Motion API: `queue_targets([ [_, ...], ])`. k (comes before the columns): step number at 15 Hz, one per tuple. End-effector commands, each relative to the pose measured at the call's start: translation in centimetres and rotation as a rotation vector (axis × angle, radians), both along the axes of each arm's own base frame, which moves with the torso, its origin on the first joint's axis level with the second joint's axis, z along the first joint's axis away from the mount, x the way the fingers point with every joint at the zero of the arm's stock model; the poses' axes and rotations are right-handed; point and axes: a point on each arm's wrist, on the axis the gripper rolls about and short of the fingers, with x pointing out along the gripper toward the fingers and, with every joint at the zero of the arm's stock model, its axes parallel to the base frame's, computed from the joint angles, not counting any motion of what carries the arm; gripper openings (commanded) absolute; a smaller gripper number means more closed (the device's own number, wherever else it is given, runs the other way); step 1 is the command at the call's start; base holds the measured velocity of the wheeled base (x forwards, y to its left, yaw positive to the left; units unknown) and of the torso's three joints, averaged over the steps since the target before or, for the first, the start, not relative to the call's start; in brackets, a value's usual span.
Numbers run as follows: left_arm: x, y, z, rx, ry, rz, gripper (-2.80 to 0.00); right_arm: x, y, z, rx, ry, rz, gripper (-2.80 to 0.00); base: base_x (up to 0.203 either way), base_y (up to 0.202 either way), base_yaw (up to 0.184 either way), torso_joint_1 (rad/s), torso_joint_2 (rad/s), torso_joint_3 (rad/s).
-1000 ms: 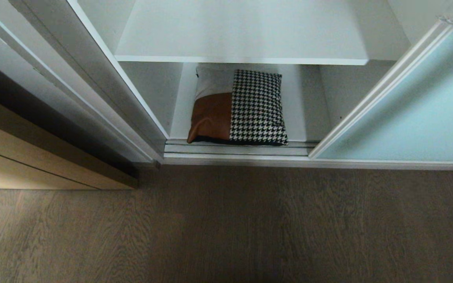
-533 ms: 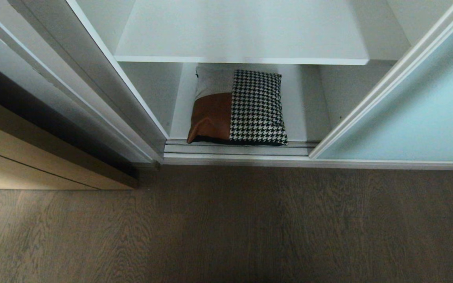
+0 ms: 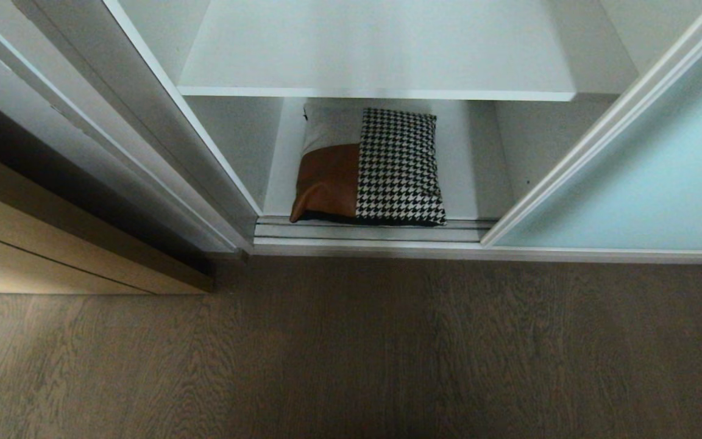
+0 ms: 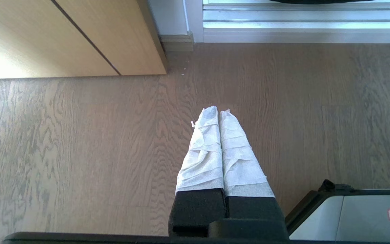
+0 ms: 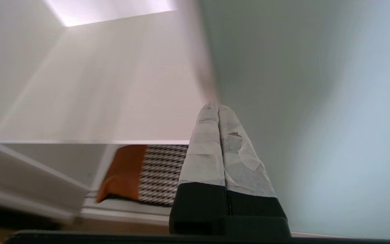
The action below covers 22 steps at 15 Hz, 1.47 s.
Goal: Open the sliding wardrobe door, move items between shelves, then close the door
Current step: Close the door
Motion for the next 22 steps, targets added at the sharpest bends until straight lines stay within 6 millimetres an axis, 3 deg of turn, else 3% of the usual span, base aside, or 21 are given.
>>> queue_targets([
  [1, 0.0, 0.0, 0.0, 0.001, 0.002, 0.0, -2.8, 1.8, -0.4, -0.5, 0.005, 0.033, -0.014, -2.8, 0.0, 0.0, 0.0, 0.0, 0.0, 0.0],
  [14, 0.0, 0.0, 0.0, 0.001, 0.003, 0.0, -2.8, 5.9, -0.8, -1.1, 0.01, 0.036, -0.018, -2.8, 0.0, 0.0, 0.0, 0.0, 0.0, 0.0],
  [19, 0.0, 0.0, 0.0, 0.001, 0.002, 0.0, -2.8, 5.3, 0.2, -1.1, 0.009, 0.036, 0.036, -2.8, 0.0, 0.0, 0.0, 0.0, 0.0, 0.0],
  [22, 0.0, 0.0, 0.0, 0.001, 0.003, 0.0, -2.8, 5.2, 2.1, -1.0, 0.021, 0.037, 0.103, -2.8, 0.0, 0.0, 0.0, 0.0, 0.0, 0.0],
])
